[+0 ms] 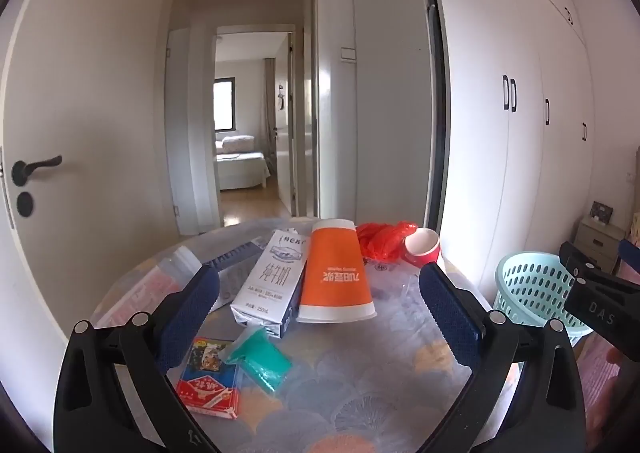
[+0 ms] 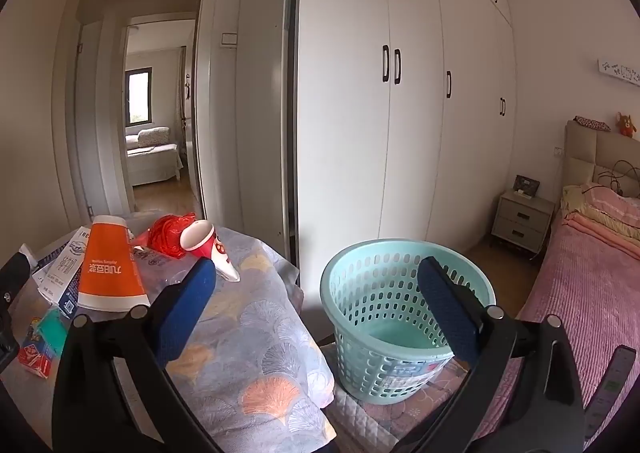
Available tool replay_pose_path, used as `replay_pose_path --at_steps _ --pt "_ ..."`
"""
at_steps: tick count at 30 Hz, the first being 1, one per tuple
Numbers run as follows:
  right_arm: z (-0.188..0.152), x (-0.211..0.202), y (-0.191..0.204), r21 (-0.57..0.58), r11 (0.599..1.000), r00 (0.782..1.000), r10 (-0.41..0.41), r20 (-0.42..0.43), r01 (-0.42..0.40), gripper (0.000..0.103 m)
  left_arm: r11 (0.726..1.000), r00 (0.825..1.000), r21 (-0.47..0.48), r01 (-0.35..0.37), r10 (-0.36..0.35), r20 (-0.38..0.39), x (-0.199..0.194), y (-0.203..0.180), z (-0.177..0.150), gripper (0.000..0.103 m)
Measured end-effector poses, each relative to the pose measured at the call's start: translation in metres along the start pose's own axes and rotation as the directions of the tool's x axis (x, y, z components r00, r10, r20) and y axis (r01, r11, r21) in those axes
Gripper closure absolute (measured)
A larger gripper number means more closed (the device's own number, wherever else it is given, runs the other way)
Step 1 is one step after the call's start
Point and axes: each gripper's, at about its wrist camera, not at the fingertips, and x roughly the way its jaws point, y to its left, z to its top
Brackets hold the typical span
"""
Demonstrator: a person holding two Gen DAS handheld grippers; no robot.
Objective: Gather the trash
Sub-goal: 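Move both tools toward the trash items on the table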
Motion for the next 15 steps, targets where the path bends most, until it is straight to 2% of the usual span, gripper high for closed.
replay_pose_path --at_steps 8,15 --pt "-0.0033 0.0032 0.0027 -0.014 1.000 1.000 -0.007 -0.013 0.007 0.007 1.000 1.000 0.000 0.005 -0.005 -0.009 0.0008 -0.0015 0.0017 0.007" --pt "-0.0047 0.0036 0.0023 -0.013 1.000 1.000 -0.005 -0.016 0.005 0.007 0.999 1.000 -0.037 0.004 -0.004 -0.024 -0.0035 0.0078 -0.0013 0.007"
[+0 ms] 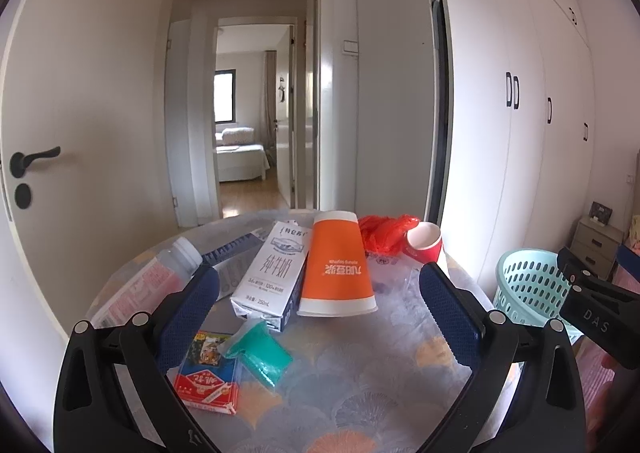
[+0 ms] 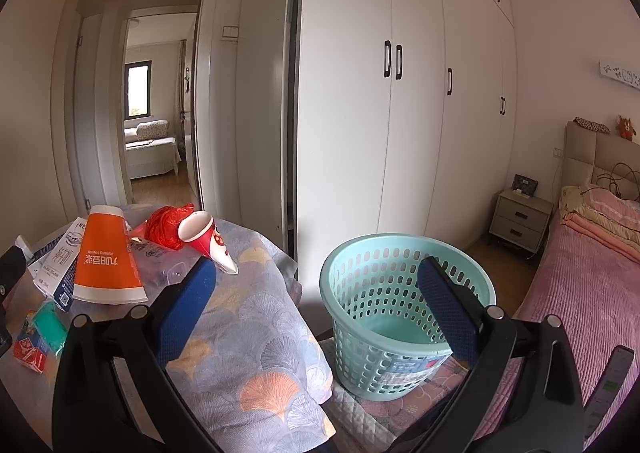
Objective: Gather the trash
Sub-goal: 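Move both tools toward the trash items on the table, then grasp the white plastic bottle with the left tool while the right tool grasps the orange paper cup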
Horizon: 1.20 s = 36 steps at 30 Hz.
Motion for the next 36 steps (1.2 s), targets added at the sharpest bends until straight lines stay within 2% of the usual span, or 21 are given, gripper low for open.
replay_pose_path --at_steps 3,7,13,17,21,25,28,29,33,36 --pt "-0.001 0.001 0.000 0.001 1.000 1.000 0.001 -0.005 -0.001 0.008 1.000 1.000 0.029 -0.004 0.004 0.005 0.006 -0.002 -0.003 0.007" --pt "-0.001 0.002 0.001 0.005 1.000 1.000 0.010 -0.014 -0.010 0.009 1.000 1.000 0.011 0.018 -0.017 -0.021 0.006 0.002 -0.002 0.007" --pt "-0.002 0.002 0.004 0.002 1.000 1.000 0.013 -0.015 -0.013 0.009 1.000 1.000 0.022 0.001 0.000 -0.012 0.004 0.012 0.000 0.007" --pt "-0.001 0.003 0.008 -0.003 1.000 1.000 0.019 -0.019 -0.019 0.012 1.000 0.997 0.005 -0.028 0.028 -0.072 0.008 0.036 0.009 0.007" --pt "0.000 0.007 0.015 -0.001 0.999 0.998 0.042 -0.036 -0.042 0.015 0.998 0.995 -0.010 -0.064 0.063 -0.079 0.014 0.065 0.014 0.007" --pt "0.002 0.012 0.028 -0.005 0.997 0.995 0.080 -0.052 -0.081 0.015 0.994 0.986 0.074 -0.077 0.087 -0.141 0.030 0.092 0.013 0.007" --pt "0.007 0.018 0.042 -0.011 0.992 0.991 0.122 -0.063 -0.123 0.024 0.991 0.973 0.091 -0.094 0.111 -0.202 0.044 0.119 0.013 0.006" --pt "0.010 0.020 0.049 -0.006 0.987 0.985 0.158 -0.073 -0.159 0.028 0.990 0.976 0.102 -0.093 0.111 -0.185 0.044 0.125 0.014 0.007" --pt "0.020 0.027 0.072 0.008 0.965 0.959 0.263 -0.105 -0.263 0.044 0.992 0.968 0.117 -0.052 0.079 -0.237 0.058 0.152 0.023 0.007" --pt "0.027 0.033 0.095 0.000 0.945 0.939 0.323 -0.120 -0.326 0.046 0.994 0.959 0.108 -0.003 0.034 -0.283 0.075 0.168 0.026 0.007"
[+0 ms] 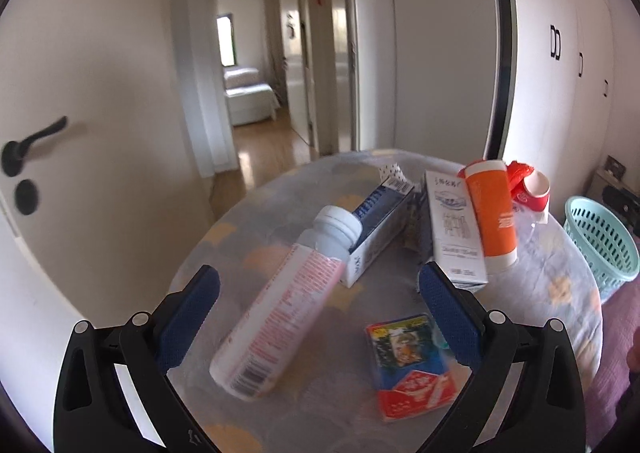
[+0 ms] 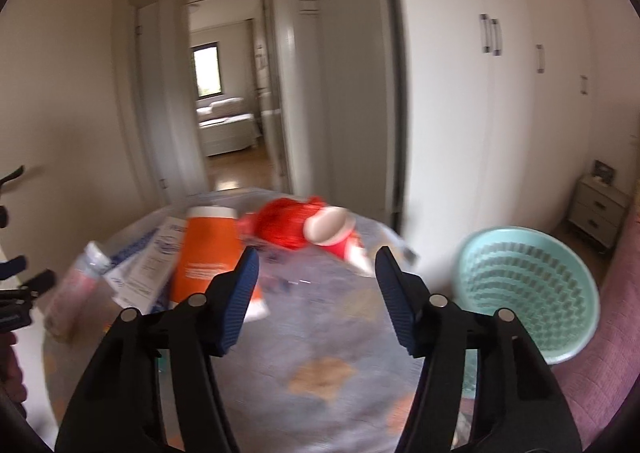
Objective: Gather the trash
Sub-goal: 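Grasp the white plastic bottle with the left tool while the right tool grasps the orange paper cup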
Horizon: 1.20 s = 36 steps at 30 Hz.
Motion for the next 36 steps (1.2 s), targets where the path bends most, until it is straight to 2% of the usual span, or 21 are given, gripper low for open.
replay_pose_path --at_steps 1,6,10,13,18,21,26,27,29,33,36 --pt "0.002 0.004 0.005 -0.007 1.000 1.000 0.016 -0.005 -0.016 0.046 1.000 0.999 -0.004 0.018 -0.018 -0.044 0.010 0.007 0.003 0.007" --pt "0.015 0.034 0.033 -0.040 0.991 0.989 0.126 -0.075 -0.129 0.046 0.998 0.993 -0.040 0.040 -0.044 -0.113 0.040 0.019 0.002 0.011" --pt "0.020 0.063 0.048 -0.047 0.979 0.971 0.189 -0.147 -0.197 0.046 1.000 0.986 -0.027 0.016 -0.021 -0.166 0.064 0.024 -0.003 0.012" --pt "0.021 0.084 0.056 -0.032 0.971 0.954 0.226 -0.199 -0.236 0.032 1.000 0.981 -0.005 0.006 -0.007 -0.192 0.075 0.024 -0.004 0.014" --pt "0.020 0.112 0.066 -0.027 0.963 0.931 0.251 -0.264 -0.267 0.029 1.000 0.972 -0.012 0.026 -0.028 -0.233 0.091 0.018 -0.006 0.037" --pt "0.019 0.128 0.070 -0.016 0.959 0.917 0.266 -0.298 -0.284 0.029 1.000 0.975 -0.001 0.020 -0.019 -0.223 0.089 0.016 -0.009 0.041" --pt "0.019 0.148 0.073 0.013 0.953 0.896 0.291 -0.335 -0.304 0.029 0.998 0.975 -0.034 0.046 -0.052 -0.216 0.082 0.017 -0.009 0.054" --pt "0.018 0.152 0.073 0.018 0.952 0.892 0.294 -0.345 -0.307 0.037 0.998 0.975 -0.043 0.052 -0.060 -0.215 0.081 0.018 -0.009 0.054" --pt "0.018 0.152 0.072 0.021 0.952 0.888 0.293 -0.355 -0.305 0.038 0.997 0.978 -0.053 0.047 -0.057 -0.203 0.078 0.017 -0.009 0.055" --pt "0.023 0.128 0.061 0.041 0.946 0.897 0.319 -0.307 -0.322 0.039 0.997 0.984 -0.059 0.056 -0.065 -0.165 0.062 0.014 -0.002 0.056" --pt "0.034 0.103 0.047 0.073 0.940 0.909 0.342 -0.240 -0.334 0.039 0.996 0.990 -0.047 0.079 -0.084 -0.113 0.043 0.004 0.010 0.057"
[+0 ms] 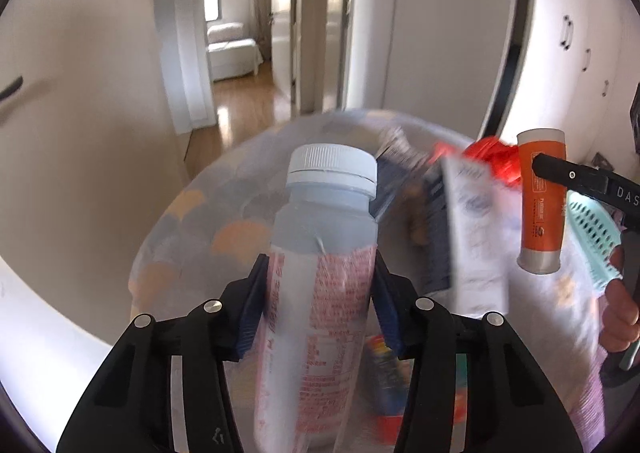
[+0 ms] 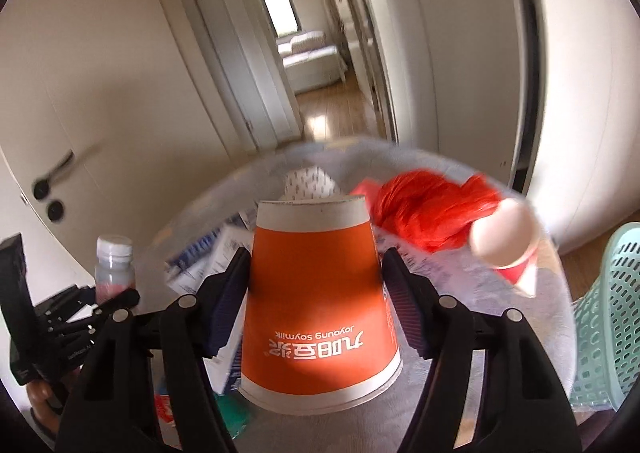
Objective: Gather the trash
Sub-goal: 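Grasp the white plastic bottle with the left tool while the right tool grasps the orange paper cup, then carry both items over the teal basket and open both tools to drop them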
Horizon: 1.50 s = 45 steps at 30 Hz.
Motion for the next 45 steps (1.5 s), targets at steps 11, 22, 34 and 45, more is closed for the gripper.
replay_pose_path --at_steps 11,22,34,45 --pt "0.014 -0.123 -0.091 0.157 0.976 0.953 -0.188 0.236 0.153 0.039 0.971 0.976 0.195 0.140 -0.169 0.140 -0.039 -0.124 0.043 0.057" --pt "-0.029 -0.165 -0.236 0.391 0.790 0.796 -0.573 0.196 0.472 0.039 0.850 0.853 0.238 0.470 -0.507 0.126 0.004 -0.288 0.068 0.057" --pt "-0.087 -0.131 -0.306 0.447 0.660 0.720 -0.692 0.049 0.604 0.036 0.770 0.786 0.201 0.606 -0.618 -0.004 0.108 -0.432 0.061 0.057" --pt "-0.105 -0.168 -0.315 0.499 0.649 0.728 -0.684 0.050 0.575 0.031 0.778 0.804 0.207 0.593 -0.587 -0.097 0.128 -0.466 0.045 0.027"
